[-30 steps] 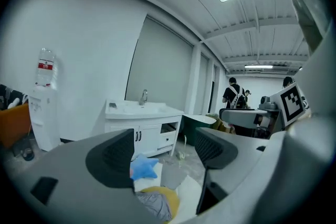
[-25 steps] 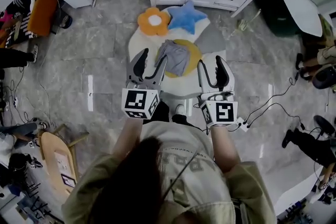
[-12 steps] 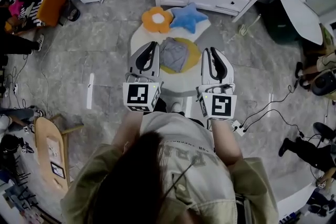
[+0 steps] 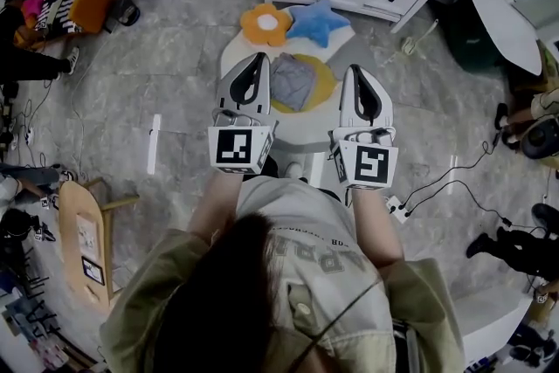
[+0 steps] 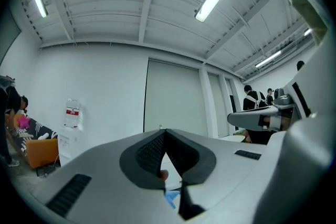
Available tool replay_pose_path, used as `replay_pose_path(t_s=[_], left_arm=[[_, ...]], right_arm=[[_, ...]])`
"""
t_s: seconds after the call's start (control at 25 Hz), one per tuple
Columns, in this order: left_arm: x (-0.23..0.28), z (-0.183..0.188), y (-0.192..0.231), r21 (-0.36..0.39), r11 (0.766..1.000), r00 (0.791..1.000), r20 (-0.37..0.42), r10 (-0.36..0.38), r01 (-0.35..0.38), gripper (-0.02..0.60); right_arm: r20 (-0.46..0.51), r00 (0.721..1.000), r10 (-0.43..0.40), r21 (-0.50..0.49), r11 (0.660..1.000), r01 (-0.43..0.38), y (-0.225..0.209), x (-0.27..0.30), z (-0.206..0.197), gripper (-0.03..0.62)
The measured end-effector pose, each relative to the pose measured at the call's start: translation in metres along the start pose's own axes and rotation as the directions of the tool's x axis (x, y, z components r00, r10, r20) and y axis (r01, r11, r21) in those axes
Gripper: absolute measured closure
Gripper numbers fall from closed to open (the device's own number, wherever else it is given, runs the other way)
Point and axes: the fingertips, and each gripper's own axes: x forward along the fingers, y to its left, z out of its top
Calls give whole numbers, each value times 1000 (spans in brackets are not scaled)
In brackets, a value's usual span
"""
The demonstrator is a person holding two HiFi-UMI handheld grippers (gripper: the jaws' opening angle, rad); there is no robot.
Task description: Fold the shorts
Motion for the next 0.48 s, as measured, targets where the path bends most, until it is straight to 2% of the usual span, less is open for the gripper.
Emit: replay_pose_path(t_s=[0.48], left_arm=[[-5,15,-2,-10,1000,998,61,25,-24,571]], right_arm=[[59,997,47,-28,999,-46,9,-2,14,592]])
